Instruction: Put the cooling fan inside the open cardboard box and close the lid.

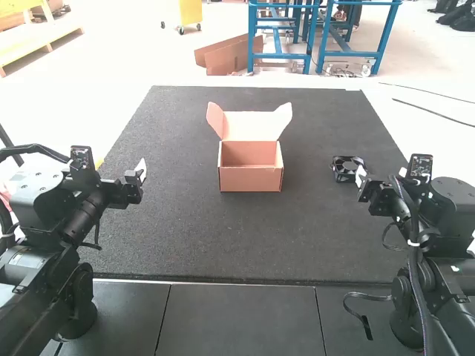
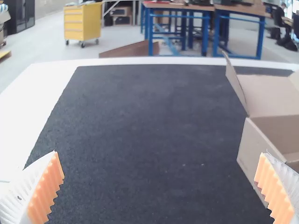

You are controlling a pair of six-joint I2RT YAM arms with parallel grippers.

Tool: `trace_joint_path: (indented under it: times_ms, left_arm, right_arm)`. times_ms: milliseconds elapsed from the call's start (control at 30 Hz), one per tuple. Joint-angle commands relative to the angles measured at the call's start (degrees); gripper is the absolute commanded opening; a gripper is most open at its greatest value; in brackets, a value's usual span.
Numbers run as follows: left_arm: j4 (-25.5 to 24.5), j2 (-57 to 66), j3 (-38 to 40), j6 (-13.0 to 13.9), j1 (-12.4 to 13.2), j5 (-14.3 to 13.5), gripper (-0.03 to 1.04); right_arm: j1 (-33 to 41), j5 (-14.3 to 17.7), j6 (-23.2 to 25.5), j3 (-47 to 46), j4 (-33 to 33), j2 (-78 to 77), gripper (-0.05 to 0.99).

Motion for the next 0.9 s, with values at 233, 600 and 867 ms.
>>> trace_joint_path:
  times_ms: [233,600,867]
  left_arm:
    - [1.21,-0.49,-0.34,0.72,0.68,0.44,0.97]
    - [12.20,-0.40,1.24,0.90,0.59,-3.87,0.97]
    - [10.62,2.14,7.75,1.95,0.15,-3.25,0.97]
  right_arm:
    - [-0.61,0.77,-0.30,-0.23,0.14,-0.58,0.92]
    - [-0.61,1.03,2.25,-0.23,11.48,-0.58,0.92]
    - [-0.61,1.47,2.16,3.37,13.24,1.44,0.92]
